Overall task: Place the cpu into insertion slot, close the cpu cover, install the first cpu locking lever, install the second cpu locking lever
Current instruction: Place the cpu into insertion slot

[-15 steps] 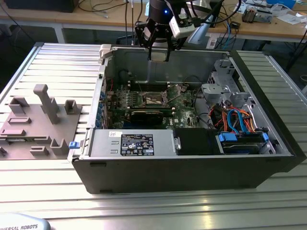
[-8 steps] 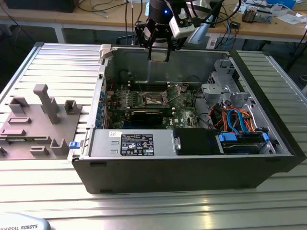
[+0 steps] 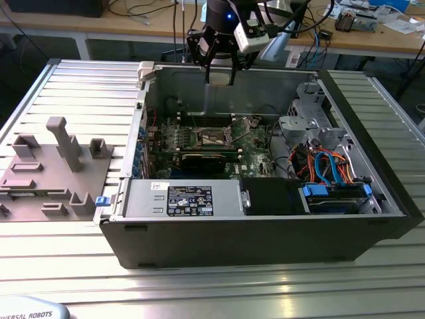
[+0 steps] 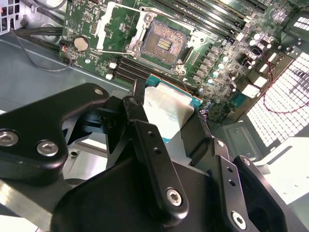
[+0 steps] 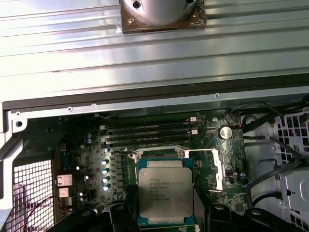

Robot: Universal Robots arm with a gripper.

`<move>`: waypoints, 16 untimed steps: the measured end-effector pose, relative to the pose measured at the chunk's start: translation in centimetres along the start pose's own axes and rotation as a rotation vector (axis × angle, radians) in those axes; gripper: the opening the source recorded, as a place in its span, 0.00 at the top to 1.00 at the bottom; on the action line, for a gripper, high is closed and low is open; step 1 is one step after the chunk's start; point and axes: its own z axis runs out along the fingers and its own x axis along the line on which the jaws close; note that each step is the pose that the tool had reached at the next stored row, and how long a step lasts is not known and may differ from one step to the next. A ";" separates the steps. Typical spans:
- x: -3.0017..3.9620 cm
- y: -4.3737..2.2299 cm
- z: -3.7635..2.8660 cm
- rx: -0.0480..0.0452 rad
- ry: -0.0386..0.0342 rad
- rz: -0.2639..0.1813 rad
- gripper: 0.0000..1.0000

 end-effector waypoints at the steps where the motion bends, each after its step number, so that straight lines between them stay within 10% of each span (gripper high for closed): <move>1: 0.00 0.00 0.00 -0.0001 -0.0001 0.001 0.46; 16: 0.00 0.00 0.01 -0.0003 -0.0012 0.012 0.46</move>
